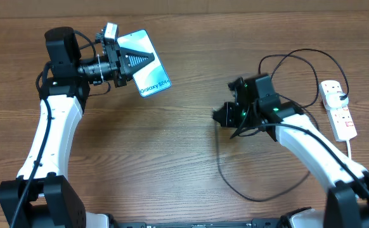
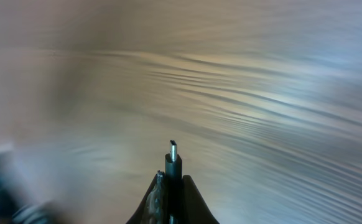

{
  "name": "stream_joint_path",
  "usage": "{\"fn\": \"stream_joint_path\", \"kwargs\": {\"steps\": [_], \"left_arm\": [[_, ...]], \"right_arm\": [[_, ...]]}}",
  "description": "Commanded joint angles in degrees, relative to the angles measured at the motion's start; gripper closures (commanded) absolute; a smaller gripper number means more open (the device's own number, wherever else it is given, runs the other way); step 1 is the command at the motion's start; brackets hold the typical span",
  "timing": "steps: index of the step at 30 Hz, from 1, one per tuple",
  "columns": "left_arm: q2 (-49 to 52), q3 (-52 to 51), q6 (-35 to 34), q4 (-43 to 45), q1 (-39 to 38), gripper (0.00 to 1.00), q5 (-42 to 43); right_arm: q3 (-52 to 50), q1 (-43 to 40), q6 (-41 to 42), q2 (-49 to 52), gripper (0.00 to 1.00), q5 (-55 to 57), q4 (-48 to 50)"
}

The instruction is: Plug charger to phone and switch on socket

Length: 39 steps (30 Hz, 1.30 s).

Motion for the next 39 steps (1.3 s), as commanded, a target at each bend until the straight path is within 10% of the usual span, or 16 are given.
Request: {"fn": "stream_joint_path", "kwargs": {"steps": [1, 39], "left_arm": [[-0.7, 0.7, -6.8, 3.1, 0.4, 0.96, -1.4], [-0.7, 0.7, -12.2, 13.0, -5.3, 0.96, 2.4]], "right_arm": [[1.5, 0.1, -0.8, -2.2, 0.96, -23.4, 2.4], [1.4, 4.1, 28.1, -2.2, 0.96, -45.8, 37.5]]}}
